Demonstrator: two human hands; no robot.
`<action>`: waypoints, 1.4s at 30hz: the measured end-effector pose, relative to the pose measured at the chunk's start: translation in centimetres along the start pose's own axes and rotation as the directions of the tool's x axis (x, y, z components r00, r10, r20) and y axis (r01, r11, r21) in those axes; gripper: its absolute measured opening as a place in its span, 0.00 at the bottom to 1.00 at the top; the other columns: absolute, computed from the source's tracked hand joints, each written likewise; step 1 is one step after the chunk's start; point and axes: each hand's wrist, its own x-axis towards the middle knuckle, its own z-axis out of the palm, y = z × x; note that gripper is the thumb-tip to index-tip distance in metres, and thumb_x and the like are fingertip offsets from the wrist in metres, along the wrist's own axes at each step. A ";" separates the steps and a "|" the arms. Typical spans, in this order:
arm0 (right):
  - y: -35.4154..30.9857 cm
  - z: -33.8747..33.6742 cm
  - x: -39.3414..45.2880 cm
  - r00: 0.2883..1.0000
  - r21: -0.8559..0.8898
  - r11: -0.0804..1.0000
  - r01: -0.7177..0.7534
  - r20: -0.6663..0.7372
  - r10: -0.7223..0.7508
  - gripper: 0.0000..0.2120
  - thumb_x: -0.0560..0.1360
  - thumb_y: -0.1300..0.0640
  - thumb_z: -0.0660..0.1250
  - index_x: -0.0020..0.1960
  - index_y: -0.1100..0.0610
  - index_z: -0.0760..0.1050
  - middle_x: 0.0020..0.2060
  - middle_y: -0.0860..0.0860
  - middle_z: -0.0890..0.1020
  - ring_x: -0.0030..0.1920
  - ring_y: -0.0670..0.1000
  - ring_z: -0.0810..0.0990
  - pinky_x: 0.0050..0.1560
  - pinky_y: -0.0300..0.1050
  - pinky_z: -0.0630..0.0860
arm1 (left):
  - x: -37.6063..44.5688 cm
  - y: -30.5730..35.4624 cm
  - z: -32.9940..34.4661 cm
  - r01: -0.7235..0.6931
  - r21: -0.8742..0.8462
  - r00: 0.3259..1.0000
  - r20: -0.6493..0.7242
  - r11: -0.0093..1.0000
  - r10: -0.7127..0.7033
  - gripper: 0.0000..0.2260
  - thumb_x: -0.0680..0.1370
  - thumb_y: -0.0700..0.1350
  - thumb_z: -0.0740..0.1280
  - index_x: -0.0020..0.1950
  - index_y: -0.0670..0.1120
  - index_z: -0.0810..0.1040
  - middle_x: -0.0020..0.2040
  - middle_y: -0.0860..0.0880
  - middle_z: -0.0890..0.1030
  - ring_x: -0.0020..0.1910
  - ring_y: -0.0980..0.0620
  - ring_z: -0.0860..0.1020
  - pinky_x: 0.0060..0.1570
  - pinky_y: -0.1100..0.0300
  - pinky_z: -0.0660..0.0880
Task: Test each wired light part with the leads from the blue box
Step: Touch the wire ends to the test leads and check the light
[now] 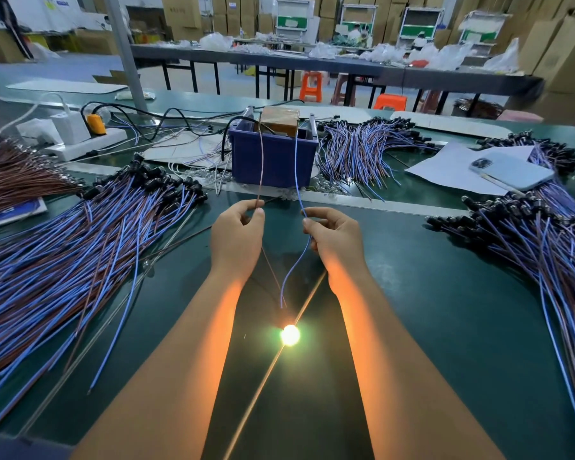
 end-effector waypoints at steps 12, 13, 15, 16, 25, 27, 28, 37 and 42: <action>0.4 0.2 0.0 0.998 -0.052 0.997 0.062 0.009 -0.061 0.10 0.76 0.63 0.68 0.45 0.47 0.79 0.31 0.50 0.78 0.26 0.42 0.71 0.32 0.36 0.71 | -0.2 0.8 -0.1 0.016 0.000 0.999 0.028 1.000 -0.016 0.05 0.79 0.46 0.65 0.51 0.53 0.79 0.36 0.48 0.77 0.35 0.51 0.74 0.44 0.47 0.77; 0.4 0.3 0.0 0.997 -0.056 0.995 0.079 0.008 -0.079 0.09 0.76 0.62 0.68 0.46 0.48 0.79 0.30 0.50 0.77 0.25 0.42 0.71 0.31 0.35 0.71 | -0.2 1.1 -0.1 0.020 -0.021 0.999 0.049 1.000 -0.018 0.05 0.79 0.46 0.65 0.51 0.53 0.79 0.36 0.48 0.78 0.34 0.51 0.75 0.41 0.48 0.77; 0.5 0.5 0.0 0.994 -0.060 0.992 0.111 0.006 -0.111 0.07 0.76 0.61 0.69 0.49 0.50 0.80 0.30 0.49 0.77 0.27 0.43 0.71 0.32 0.36 0.71 | -0.5 1.6 0.1 0.056 -0.106 0.991 0.126 0.993 -0.043 0.04 0.79 0.45 0.66 0.51 0.52 0.79 0.32 0.50 0.77 0.30 0.54 0.73 0.33 0.55 0.73; 0.5 0.6 -0.1 0.992 -0.059 0.991 0.124 0.008 -0.124 0.07 0.76 0.61 0.69 0.50 0.51 0.81 0.30 0.49 0.77 0.28 0.44 0.72 0.33 0.38 0.72 | -0.7 1.8 0.2 0.083 -0.149 0.983 0.174 0.985 -0.056 0.04 0.80 0.45 0.65 0.51 0.51 0.79 0.30 0.53 0.77 0.28 0.55 0.73 0.31 0.59 0.71; 0.3 1.4 -0.3 0.986 0.060 0.990 0.131 0.098 -0.136 0.11 0.76 0.69 0.66 0.50 0.55 0.81 0.37 0.49 0.82 0.33 0.38 0.77 0.37 0.31 0.73 | -1.4 3.1 0.2 0.199 -0.260 0.945 0.307 0.945 -0.114 0.09 0.81 0.41 0.63 0.45 0.47 0.82 0.29 0.54 0.77 0.25 0.59 0.74 0.28 0.67 0.73; 0.3 1.3 -0.3 0.985 0.054 0.988 0.142 0.093 -0.147 0.12 0.75 0.69 0.68 0.47 0.53 0.80 0.34 0.48 0.80 0.31 0.38 0.75 0.35 0.31 0.72 | -1.4 3.2 0.2 0.227 -0.269 0.941 0.309 0.936 -0.140 0.08 0.81 0.41 0.63 0.46 0.45 0.82 0.30 0.52 0.77 0.25 0.58 0.73 0.27 0.67 0.72; 0.3 1.3 -0.4 0.985 0.052 0.988 0.146 0.089 -0.150 0.12 0.74 0.69 0.69 0.46 0.52 0.79 0.34 0.48 0.80 0.31 0.39 0.75 0.35 0.32 0.72 | -1.4 3.2 0.2 0.234 -0.268 0.939 0.312 0.935 -0.146 0.08 0.81 0.42 0.64 0.47 0.45 0.82 0.31 0.52 0.77 0.25 0.58 0.73 0.27 0.67 0.71; 0.8 1.5 -0.5 0.957 -0.151 0.958 0.245 0.194 -0.214 0.15 0.72 0.70 0.68 0.51 0.51 0.78 0.36 0.48 0.78 0.33 0.44 0.74 0.37 0.38 0.74 | -0.7 2.6 -0.1 0.308 -0.351 0.935 0.282 0.884 -0.214 0.06 0.80 0.40 0.65 0.43 0.44 0.79 0.26 0.56 0.75 0.23 0.59 0.71 0.26 0.68 0.70; 0.4 1.5 -0.8 0.929 -0.093 0.956 0.277 0.279 -0.242 0.19 0.69 0.68 0.73 0.55 0.50 0.80 0.38 0.50 0.79 0.33 0.44 0.74 0.38 0.42 0.75 | -0.2 2.4 -0.2 0.348 -0.461 0.937 0.199 0.816 -0.288 0.07 0.80 0.39 0.64 0.42 0.44 0.75 0.24 0.56 0.74 0.22 0.61 0.71 0.25 0.68 0.70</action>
